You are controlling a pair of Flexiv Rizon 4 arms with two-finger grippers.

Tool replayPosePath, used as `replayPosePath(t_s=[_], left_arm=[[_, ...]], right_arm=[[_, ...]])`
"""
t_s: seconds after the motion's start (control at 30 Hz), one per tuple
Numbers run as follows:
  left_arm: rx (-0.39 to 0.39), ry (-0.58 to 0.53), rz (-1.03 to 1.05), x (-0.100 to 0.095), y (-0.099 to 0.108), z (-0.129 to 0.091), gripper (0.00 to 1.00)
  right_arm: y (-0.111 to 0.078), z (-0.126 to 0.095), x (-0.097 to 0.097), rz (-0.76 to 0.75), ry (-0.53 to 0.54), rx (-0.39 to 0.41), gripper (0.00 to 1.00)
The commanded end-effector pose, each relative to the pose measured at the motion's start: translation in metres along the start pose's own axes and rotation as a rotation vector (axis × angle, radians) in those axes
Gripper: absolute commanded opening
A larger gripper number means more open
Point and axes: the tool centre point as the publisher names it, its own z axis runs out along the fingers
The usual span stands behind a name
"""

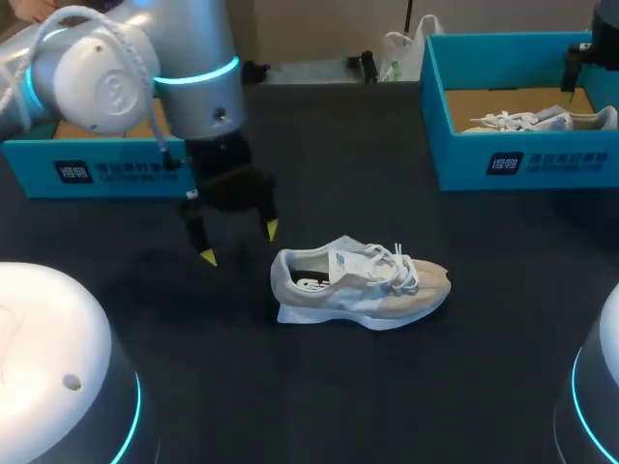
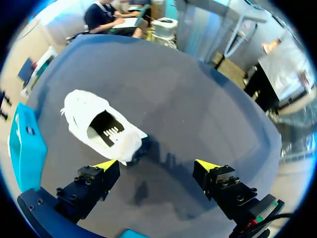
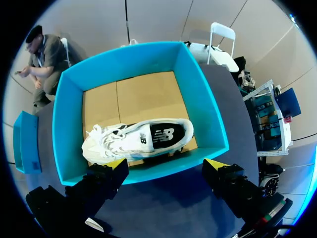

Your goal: Take the shoe out of the shoebox, open the shoe tongue, remove and reinsert the insole, then place the shoe into the shoebox

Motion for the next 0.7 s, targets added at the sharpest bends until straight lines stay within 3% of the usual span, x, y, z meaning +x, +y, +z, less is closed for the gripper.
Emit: replayPosePath(t_s=[0.03, 0.43, 0.7], left_arm=[[0.061, -0.238, -0.111, 0.019, 0.008, 0.003, 1.0], [0.077, -0.317, -0.219, 0.047, 0.016, 0.013, 1.0], [0.077, -0.317, -0.219, 0.047, 0.016, 0.013, 1.0]], right_arm=[[0.0, 0.0, 0.0, 0.001, 0.0, -0.001, 1.0], [0.0, 0.0, 0.0, 0.001, 0.0, -0.001, 1.0], [0.0, 0.0, 0.0, 0.001, 0.0, -0.001, 1.0]])
